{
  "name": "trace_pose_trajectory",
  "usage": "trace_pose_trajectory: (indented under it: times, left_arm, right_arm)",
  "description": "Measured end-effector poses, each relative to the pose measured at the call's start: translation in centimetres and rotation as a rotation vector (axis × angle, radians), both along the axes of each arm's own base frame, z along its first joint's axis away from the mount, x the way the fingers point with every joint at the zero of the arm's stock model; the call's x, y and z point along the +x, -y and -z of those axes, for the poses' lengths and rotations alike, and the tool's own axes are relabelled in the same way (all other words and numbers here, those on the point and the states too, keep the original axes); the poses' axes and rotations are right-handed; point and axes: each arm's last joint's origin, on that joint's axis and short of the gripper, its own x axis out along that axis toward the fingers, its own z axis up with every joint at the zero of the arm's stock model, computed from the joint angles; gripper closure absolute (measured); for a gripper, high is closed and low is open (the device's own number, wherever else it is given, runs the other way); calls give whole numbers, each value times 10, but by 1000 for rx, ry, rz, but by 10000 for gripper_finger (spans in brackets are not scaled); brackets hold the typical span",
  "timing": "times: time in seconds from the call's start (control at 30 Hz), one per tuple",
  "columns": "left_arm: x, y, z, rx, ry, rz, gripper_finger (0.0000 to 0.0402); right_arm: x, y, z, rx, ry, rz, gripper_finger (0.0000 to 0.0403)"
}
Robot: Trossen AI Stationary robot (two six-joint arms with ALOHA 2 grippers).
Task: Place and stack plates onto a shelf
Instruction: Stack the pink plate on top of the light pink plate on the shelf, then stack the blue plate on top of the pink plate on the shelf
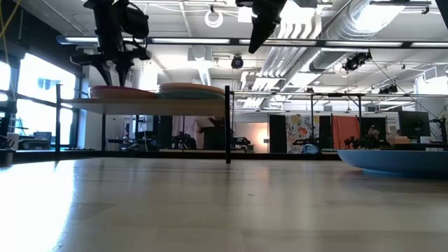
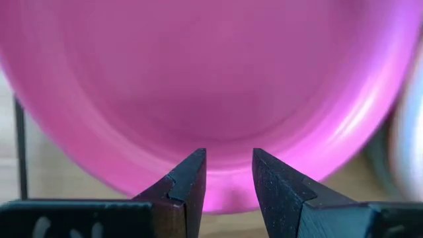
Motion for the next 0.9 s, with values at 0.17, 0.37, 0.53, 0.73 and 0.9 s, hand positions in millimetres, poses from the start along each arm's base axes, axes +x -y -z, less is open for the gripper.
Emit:
trace_pose_trajectory:
  times: [0.17,0.37,0.53,0.73,0.9]
  left_arm:
    - [-1,2,6,-71,-59,15,291]
    - [-2,6,7,-106,-88,27,291]
    - [-1,13,7,-157,-102,76,291]
    - [2,13,7,-108,-127,114,291]
    - [1,16,1,-57,-100,156,291]
  right_arm:
    - [-1,0,1,15,-8,22,269]
    - [-2,0,1,27,1,43,269]
    - [-1,-2,1,27,1,38,269]
    - [1,-8,1,34,9,37,269]
    - [0,-17,2,88,21,109,269]
